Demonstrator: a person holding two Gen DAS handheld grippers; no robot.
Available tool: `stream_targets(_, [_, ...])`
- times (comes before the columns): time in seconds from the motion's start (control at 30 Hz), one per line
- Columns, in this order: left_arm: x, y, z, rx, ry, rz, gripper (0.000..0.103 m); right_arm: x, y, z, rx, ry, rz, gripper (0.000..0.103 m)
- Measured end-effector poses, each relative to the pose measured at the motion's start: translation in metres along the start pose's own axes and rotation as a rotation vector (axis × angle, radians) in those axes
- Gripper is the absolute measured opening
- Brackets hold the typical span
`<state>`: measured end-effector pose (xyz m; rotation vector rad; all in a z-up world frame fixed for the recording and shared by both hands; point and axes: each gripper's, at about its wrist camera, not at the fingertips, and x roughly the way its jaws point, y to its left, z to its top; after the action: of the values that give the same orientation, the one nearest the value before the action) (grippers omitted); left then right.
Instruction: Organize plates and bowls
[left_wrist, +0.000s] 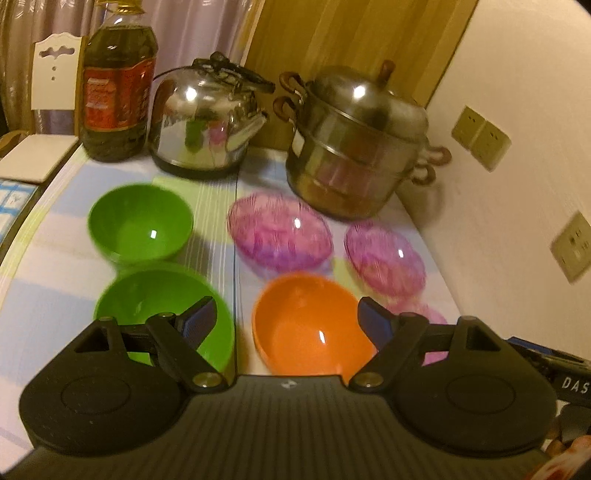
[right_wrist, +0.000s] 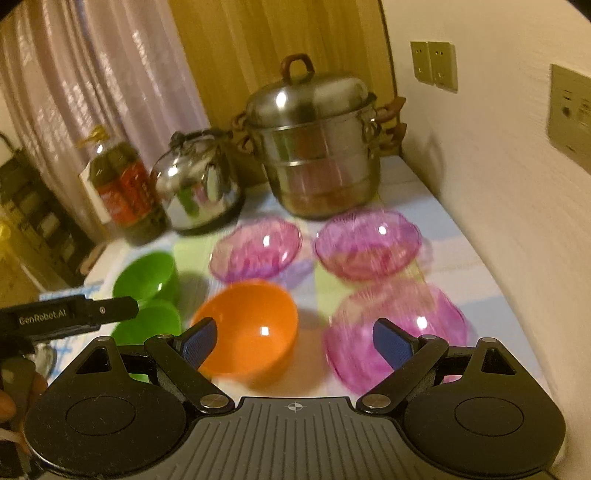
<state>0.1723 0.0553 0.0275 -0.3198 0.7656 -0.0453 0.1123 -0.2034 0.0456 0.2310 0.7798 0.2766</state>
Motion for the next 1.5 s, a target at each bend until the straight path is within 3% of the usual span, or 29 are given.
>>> stream_targets(0.27, [0.080, 0.030, 0.049, 0.013, 0.033, -0.001, 0.079, 0.075, -0.007, 0.045, 0.113, 0.020, 0.020, 0.091])
stream_targets(0.37, [0.104, 0.040, 0.057, 0.035, 0.019, 0.003, 0.077, 0.109, -0.012, 0.051, 0.162, 0.053, 0.021, 0.079])
stream_targets(0.47, [0.125, 0.049, 0.065, 0.042, 0.012, -0.004, 0.076, 0.142, -0.018, 0.054, 0.216, 0.081, 0.020, 0.075])
stream_targets(0.6, [0.155, 0.060, 0.075, 0.024, 0.056, -0.019, 0.071, 0.180, -0.024, 0.054, 0.280, 0.110, 0.031, 0.065])
stream_targets(0.73, [0.185, 0.070, 0.083, 0.021, 0.105, -0.007, 0.065, 0.213, -0.025, 0.058, 0.304, 0.133, 0.027, 0.062])
stream_targets(0.93, [0.213, 0.078, 0.088, 0.043, 0.145, -0.010, 0.053, 0.248, -0.023, 0.065, 0.312, 0.163, 0.030, 0.058])
stream_targets(1.07, [0.225, 0.083, 0.087, 0.029, 0.166, -0.002, 0.043, 0.268, -0.025, 0.064, 0.337, 0.193, 0.042, 0.049])
stream_targets(1.17, [0.231, 0.083, 0.088, 0.034, 0.179, 0.008, 0.042, 0.280, -0.027, 0.062, 0.358, 0.225, 0.042, 0.043])
stream_targets(1.5, [0.250, 0.076, 0.084, 0.063, 0.215, 0.008, 0.038, 0.297, -0.036, 0.063, 0.365, 0.265, -0.004, 0.042])
